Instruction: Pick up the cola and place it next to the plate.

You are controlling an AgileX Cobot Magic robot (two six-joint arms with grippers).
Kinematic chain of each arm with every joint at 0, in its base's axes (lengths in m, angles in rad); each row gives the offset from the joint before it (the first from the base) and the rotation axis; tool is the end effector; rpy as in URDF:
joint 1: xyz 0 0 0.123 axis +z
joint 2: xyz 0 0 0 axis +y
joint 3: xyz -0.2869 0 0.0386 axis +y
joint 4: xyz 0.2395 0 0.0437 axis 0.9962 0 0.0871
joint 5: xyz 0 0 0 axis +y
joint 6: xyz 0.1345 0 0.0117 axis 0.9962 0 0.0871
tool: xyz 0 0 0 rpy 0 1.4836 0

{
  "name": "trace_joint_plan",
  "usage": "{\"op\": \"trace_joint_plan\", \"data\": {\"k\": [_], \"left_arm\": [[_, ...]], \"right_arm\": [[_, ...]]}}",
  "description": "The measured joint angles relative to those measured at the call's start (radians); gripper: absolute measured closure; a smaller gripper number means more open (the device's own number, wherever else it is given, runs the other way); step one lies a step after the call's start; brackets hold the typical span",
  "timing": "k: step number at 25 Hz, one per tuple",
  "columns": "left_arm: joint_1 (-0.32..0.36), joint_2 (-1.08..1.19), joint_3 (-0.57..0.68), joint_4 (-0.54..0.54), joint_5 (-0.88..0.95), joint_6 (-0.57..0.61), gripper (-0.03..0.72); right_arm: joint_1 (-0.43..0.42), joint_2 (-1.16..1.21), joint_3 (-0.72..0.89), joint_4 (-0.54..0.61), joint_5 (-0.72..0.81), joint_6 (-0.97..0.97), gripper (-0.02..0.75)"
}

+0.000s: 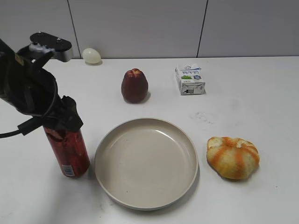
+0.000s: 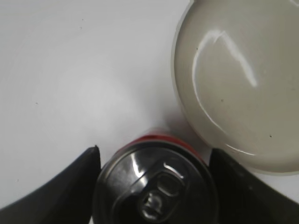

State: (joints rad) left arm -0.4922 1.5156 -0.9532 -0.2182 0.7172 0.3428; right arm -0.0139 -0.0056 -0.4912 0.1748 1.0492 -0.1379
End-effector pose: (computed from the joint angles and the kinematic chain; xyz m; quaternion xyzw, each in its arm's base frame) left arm 0.2548 -0.1584 0.1972 0.3345 0.9197 -0.0994 0.1800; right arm 0.0225 0.0201 0.2534 -0.0552 0.8460 0.0473 0.5282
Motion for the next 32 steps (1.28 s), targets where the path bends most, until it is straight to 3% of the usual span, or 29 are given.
{"op": "trace_joint_plan", "data": {"k": [3, 8, 13, 18, 25, 29, 32], "left_arm": [[0.000, 0.003, -0.003, -0.008, -0.004, 0.000, 0.151], [0.000, 0.005, -0.034, -0.033, 0.053, -0.001, 0.040], [0.000, -0.023, -0.149, -0.018, 0.188, -0.001, 0.030], [0.024, -0.086, -0.269, 0.063, 0.262, -0.041, 0.035], [0.234, -0.106, -0.347, 0.251, 0.461, -0.156, 0.064], [0.393, -0.143, -0.347, 0.266, 0.493, -0.171, 0.088], [0.503, -0.193, -0.347, 0.218, 0.497, -0.181, 0.096]], "right_arm": [[0.000, 0.000, 0.000, 0.000, 0.000, 0.000, 0.206], [0.000, 0.000, 0.000, 0.000, 0.000, 0.000, 0.206], [0.000, 0.000, 0.000, 0.000, 0.000, 0.000, 0.206], [0.000, 0.000, 0.000, 0.000, 0.000, 0.000, 0.206], [0.000, 0.000, 0.000, 0.000, 0.000, -0.001, 0.206], [0.000, 0.000, 0.000, 0.000, 0.000, -0.001, 0.206], [0.000, 0.000, 0.000, 0.000, 0.000, -0.001, 0.206]]}}
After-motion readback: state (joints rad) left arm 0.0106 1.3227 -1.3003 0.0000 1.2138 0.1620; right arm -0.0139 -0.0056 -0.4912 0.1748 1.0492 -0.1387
